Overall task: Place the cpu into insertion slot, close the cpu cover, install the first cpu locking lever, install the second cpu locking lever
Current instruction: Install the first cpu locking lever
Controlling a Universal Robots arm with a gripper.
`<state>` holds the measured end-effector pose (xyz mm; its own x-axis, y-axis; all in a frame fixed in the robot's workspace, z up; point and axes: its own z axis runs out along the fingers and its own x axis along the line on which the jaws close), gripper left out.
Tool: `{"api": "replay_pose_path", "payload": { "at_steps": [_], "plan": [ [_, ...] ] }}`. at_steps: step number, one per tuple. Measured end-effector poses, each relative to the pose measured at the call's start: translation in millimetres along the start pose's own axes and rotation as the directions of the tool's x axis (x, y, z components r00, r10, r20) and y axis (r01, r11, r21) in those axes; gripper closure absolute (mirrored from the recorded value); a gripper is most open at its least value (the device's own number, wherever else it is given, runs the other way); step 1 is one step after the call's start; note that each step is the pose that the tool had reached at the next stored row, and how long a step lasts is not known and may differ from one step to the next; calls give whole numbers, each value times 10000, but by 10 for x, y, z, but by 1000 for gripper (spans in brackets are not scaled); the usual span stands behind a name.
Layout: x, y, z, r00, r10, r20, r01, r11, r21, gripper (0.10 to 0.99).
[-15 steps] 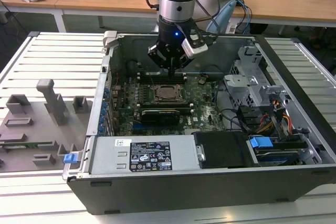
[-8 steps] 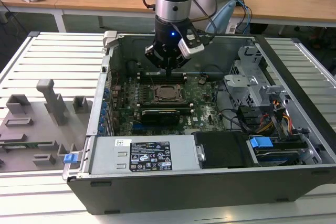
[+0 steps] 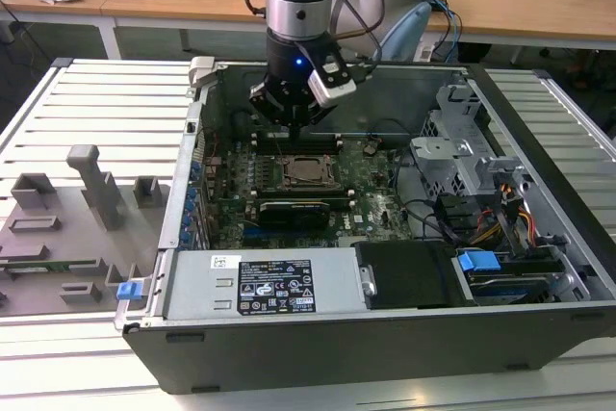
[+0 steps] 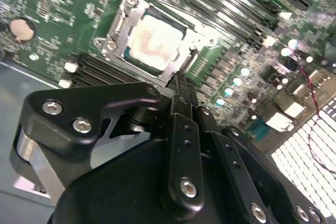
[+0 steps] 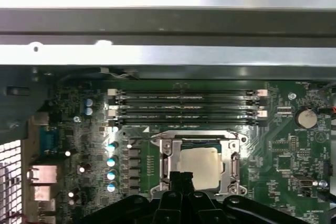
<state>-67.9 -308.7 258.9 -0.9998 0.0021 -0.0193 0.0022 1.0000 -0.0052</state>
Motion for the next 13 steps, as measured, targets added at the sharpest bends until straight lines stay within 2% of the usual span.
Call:
{"api": "replay_pose_path", "payload": {
  "at_steps": [5, 9, 13],
  "plan": [
    [122, 0, -2, 10000, 1, 17, -1, 10000, -13, 984],
    [234, -1, -5, 10000, 4, 25, -4, 9999, -163, 984],
    [328, -1, -6, 10000, 4, 27, -4, 9998, -197, 984]
  ]
}}
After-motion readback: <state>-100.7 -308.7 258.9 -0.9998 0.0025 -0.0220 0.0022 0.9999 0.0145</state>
